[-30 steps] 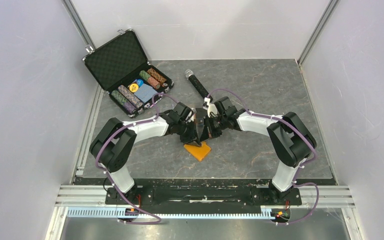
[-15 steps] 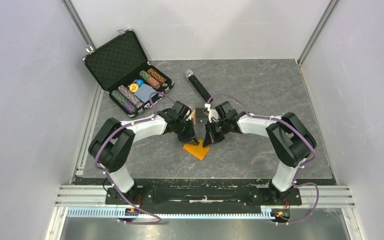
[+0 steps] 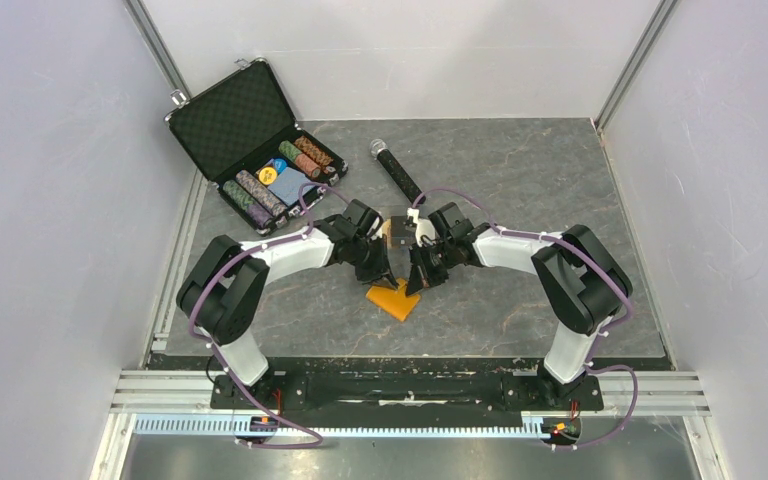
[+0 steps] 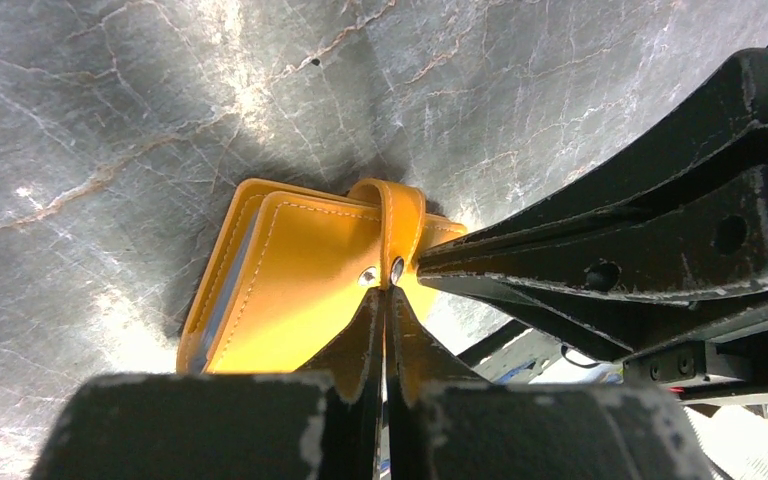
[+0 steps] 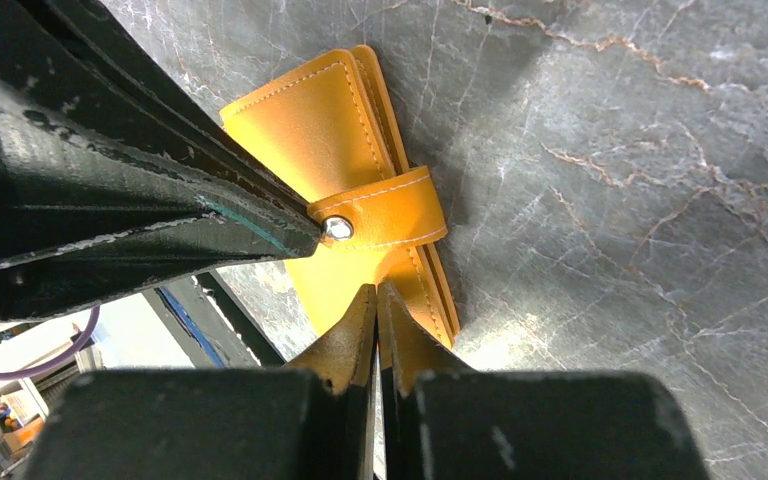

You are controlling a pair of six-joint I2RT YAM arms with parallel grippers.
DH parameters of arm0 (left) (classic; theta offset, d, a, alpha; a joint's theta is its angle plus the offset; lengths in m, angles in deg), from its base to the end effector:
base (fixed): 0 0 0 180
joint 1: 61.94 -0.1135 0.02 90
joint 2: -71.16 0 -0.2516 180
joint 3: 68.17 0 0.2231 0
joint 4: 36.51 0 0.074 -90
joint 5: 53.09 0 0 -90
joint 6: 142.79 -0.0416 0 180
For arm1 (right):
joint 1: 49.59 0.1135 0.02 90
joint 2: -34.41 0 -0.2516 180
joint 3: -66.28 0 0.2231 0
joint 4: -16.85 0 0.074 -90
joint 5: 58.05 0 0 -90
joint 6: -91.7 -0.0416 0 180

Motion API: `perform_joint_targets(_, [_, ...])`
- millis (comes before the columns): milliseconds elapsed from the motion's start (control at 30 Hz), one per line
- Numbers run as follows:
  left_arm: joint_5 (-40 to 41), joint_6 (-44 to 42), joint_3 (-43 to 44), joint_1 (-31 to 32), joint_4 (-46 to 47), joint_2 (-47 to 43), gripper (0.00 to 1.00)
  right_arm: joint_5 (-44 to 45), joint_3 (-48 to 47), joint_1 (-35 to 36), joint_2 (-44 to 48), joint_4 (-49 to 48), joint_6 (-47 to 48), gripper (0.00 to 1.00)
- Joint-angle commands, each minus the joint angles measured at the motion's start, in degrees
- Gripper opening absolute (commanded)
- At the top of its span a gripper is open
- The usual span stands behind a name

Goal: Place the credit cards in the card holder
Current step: Close the card holder at the center of the board.

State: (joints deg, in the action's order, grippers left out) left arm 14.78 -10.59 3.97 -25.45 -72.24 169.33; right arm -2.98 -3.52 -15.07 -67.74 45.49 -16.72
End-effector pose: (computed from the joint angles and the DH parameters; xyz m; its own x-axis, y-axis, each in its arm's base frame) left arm 0.2395 -0.1966 0.1655 -0.9910 -0.0409 -0.1276 0.0385 0.8251 -0.5637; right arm 0.2451 0.1975 0.1455 -0.9027 -0.3065 -0.3019 -0.4302 0.6482 0.6283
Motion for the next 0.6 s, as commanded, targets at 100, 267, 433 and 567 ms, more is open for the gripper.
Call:
perform_joint_targets(100, [-1.3,1.1,-2.0,-0.3,2.2,-1.7,0.02,2.8,-1.4,0.4,-1.4,2.6,1.4,0.0])
perform_joint_targets(267, [-1.7,1.4,-2.7,-0.1,2.7,-1.0,0.02,2.8,-1.9,0.5,-1.2,2.6,1.2,0.0])
perform_joint_targets(433, [-2.0,1.7,-3.3,-0.1,3.4,-0.5,0.02,2.6,-2.7,0.4,-0.9,2.6,1.3,0.0])
perform_joint_targets(567, [-2.0,1.6,-3.5,0.1,3.3,-0.2,0.02,1.7,-3.1,0.5,0.0,0.9,1.0,0.0])
